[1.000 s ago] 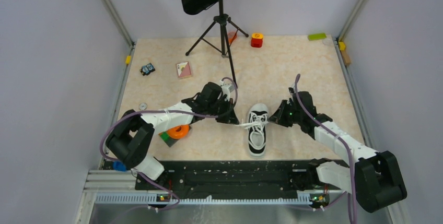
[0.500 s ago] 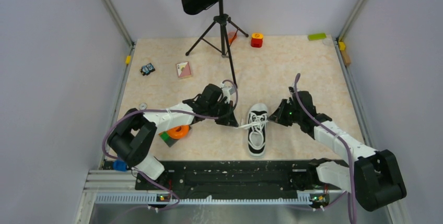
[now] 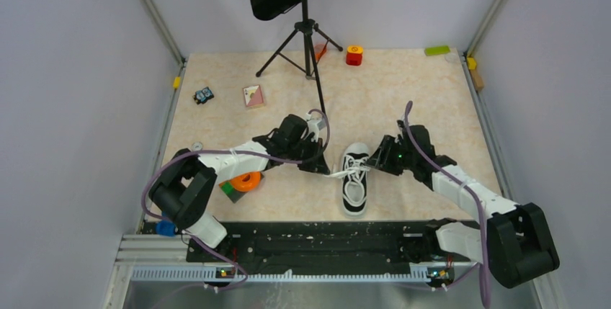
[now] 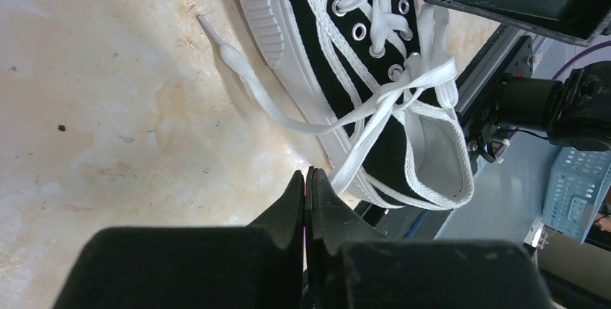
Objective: Tie the shoes
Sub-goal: Tie the shoelace on the shoe.
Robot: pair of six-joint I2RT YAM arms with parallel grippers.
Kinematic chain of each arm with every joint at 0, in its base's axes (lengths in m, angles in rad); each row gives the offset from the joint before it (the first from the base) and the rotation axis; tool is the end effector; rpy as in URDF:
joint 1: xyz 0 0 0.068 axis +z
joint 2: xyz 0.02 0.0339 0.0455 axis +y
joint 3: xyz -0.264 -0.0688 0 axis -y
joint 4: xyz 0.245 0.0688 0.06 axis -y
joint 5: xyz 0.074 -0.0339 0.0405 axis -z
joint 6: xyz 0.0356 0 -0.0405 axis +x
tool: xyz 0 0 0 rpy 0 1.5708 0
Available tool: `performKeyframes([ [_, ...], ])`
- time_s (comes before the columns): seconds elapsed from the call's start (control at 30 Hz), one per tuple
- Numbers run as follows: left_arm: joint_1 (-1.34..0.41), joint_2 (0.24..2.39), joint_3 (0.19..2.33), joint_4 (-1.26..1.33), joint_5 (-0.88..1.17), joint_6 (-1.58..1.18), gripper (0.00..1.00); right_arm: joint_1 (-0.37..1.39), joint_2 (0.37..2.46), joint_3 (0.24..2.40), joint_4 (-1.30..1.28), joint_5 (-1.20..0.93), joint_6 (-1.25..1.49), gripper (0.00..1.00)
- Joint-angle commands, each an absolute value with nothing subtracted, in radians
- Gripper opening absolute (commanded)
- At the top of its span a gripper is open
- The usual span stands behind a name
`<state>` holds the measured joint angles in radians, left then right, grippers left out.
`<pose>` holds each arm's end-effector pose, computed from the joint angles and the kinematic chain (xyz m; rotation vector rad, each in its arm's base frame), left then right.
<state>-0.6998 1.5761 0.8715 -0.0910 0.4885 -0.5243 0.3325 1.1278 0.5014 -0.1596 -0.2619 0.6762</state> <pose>0.2346 -0.2193 0.1892 0.4820 2.5177 -1.1184 0.2022 0.0796 0.1803 0.2891 2.4509 0.7770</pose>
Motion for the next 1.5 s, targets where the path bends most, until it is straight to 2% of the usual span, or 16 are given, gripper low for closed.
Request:
performKeyframes([
  [0.0,-0.699,1.590,0.910,-0.090,0.524,-0.510,0.00,0.326,1.037,0.577,-0.213,-0.236,0.674,0.48],
  [0.07,-0.703,1.598,0.918,-0.088,0.530,-0.512,0.00,0.326,0.996,0.588,-0.247,-0.214,0.681,0.54],
  [0.2,-0.709,1.609,0.928,-0.083,0.532,-0.518,0.00,0.327,0.920,0.588,-0.282,-0.229,0.713,0.56],
  [0.37,-0.713,1.615,0.933,-0.081,0.535,-0.522,0.00,0.329,0.847,0.571,-0.303,-0.295,0.740,0.57],
  [0.6,-0.721,1.624,0.938,-0.079,0.542,-0.531,0.00,0.465,0.855,0.527,-0.277,-0.332,0.768,0.56],
  [0.83,-0.730,1.626,0.942,-0.075,0.540,-0.534,0.00,0.505,0.870,0.457,-0.215,-0.340,0.815,0.51],
  [1.03,-0.730,1.638,0.932,-0.059,0.551,-0.532,0.00,0.506,0.882,0.427,-0.167,-0.351,0.833,0.37],
  [1.3,-0.732,1.641,0.914,-0.031,0.549,-0.539,0.00,0.506,0.907,0.416,-0.150,-0.359,0.825,0.42],
  [1.33,-0.733,1.642,0.912,-0.026,0.551,-0.543,0.00,0.506,0.907,0.416,-0.149,-0.354,0.823,0.41],
  [1.47,-0.738,1.643,0.910,-0.024,0.553,-0.542,0.00,0.506,0.910,0.429,-0.166,-0.345,0.812,0.16],
])
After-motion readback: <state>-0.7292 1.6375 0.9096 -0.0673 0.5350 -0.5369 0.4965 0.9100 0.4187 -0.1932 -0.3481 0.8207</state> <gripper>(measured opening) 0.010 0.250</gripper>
